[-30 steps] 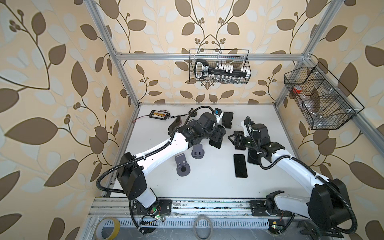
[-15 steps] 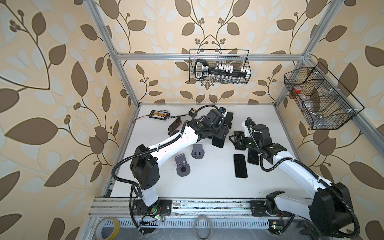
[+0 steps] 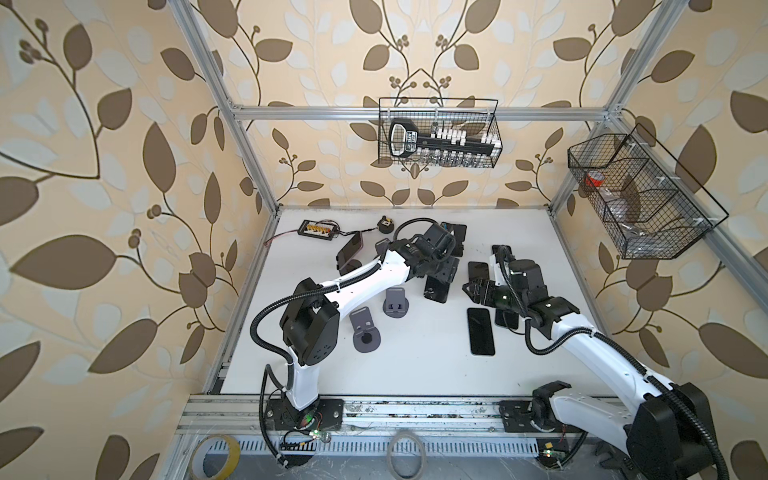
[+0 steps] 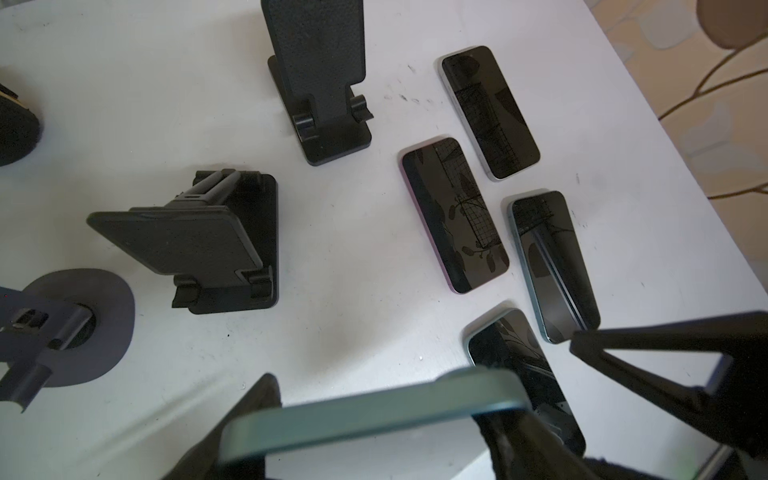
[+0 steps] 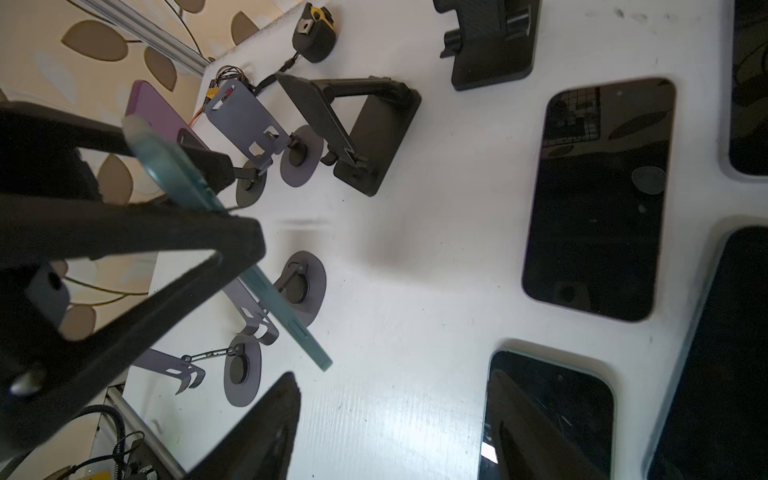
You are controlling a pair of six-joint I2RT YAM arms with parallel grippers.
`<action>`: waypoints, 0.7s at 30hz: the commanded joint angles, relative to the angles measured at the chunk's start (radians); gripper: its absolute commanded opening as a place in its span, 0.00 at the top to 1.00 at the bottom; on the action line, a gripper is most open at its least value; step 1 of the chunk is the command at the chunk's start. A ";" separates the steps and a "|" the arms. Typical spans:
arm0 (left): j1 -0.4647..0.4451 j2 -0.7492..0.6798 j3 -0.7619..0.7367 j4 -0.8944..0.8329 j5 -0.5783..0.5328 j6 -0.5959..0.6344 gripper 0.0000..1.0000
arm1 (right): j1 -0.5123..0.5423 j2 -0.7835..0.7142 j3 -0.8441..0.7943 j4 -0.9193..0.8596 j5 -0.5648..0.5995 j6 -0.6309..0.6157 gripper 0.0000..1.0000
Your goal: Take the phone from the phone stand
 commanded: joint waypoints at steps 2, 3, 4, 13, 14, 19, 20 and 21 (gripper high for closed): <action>-0.008 0.038 0.106 -0.011 -0.033 -0.024 1.00 | -0.002 -0.053 -0.031 -0.045 0.022 0.012 0.28; -0.009 0.052 0.118 -0.023 -0.037 -0.029 1.00 | -0.001 -0.061 -0.033 -0.049 0.027 0.010 0.28; -0.009 0.068 0.129 -0.028 -0.038 -0.033 1.00 | -0.002 -0.070 -0.036 -0.053 0.034 0.009 0.28; -0.007 0.187 0.251 -0.103 -0.036 -0.053 1.00 | -0.001 -0.135 -0.067 -0.069 0.049 0.004 0.28; -0.007 0.196 0.258 -0.102 -0.034 -0.058 1.00 | -0.001 -0.139 -0.074 -0.069 0.051 0.003 0.28; -0.007 0.240 0.298 -0.121 -0.030 -0.076 1.00 | -0.002 -0.139 -0.089 -0.073 0.039 -0.001 0.28; -0.007 0.250 0.308 -0.127 -0.027 -0.079 1.00 | -0.002 -0.138 -0.090 -0.072 0.035 -0.003 0.28; -0.007 0.259 0.315 -0.131 -0.025 -0.080 1.00 | -0.001 -0.137 -0.092 -0.073 0.034 -0.004 0.28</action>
